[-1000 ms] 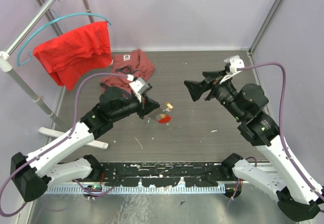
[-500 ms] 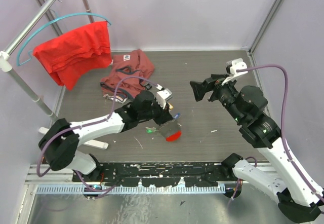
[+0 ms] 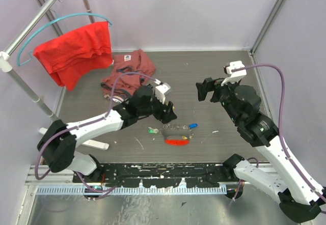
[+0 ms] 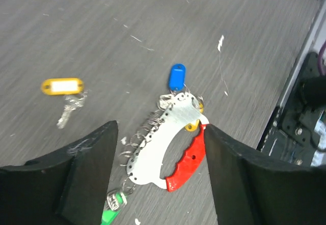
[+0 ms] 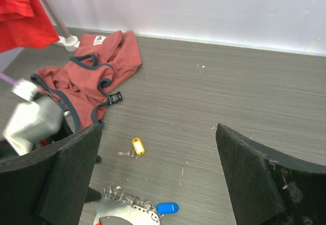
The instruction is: Put the keys on the keyring
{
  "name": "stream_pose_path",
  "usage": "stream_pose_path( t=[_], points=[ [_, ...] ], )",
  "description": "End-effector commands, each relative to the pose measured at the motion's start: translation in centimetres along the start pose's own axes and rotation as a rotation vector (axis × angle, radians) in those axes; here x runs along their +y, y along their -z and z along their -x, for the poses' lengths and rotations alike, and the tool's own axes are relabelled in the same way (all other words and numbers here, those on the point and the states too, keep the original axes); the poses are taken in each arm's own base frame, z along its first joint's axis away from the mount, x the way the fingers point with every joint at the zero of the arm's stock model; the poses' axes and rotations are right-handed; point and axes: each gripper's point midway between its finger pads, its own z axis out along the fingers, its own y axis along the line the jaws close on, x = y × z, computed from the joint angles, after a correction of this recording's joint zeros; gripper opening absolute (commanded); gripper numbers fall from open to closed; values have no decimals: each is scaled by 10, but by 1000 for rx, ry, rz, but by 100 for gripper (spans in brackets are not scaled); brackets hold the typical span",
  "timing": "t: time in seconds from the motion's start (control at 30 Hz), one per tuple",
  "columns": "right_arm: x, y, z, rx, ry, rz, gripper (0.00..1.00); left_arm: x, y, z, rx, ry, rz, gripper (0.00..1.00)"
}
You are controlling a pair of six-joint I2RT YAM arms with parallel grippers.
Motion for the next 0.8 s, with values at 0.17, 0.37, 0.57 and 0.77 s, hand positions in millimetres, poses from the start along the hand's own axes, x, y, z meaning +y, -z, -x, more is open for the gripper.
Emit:
stream_pose_path(
  t=[0.17,0.37,0.57,0.77],
  points=[
    [-6,-2,14,-52,9,-34,100,66,102,81,-256,73,260,98],
    [-5,9,22,-122,-16,-10,100,101,174,91,-386,169,406,98],
    [-19,21,22,-154,-95,-58,100,123,235,78,-452,221,573,98],
    [-45,71,33,-284,-145,-116,100,112,284,74,-515,163,702,98]
  ],
)
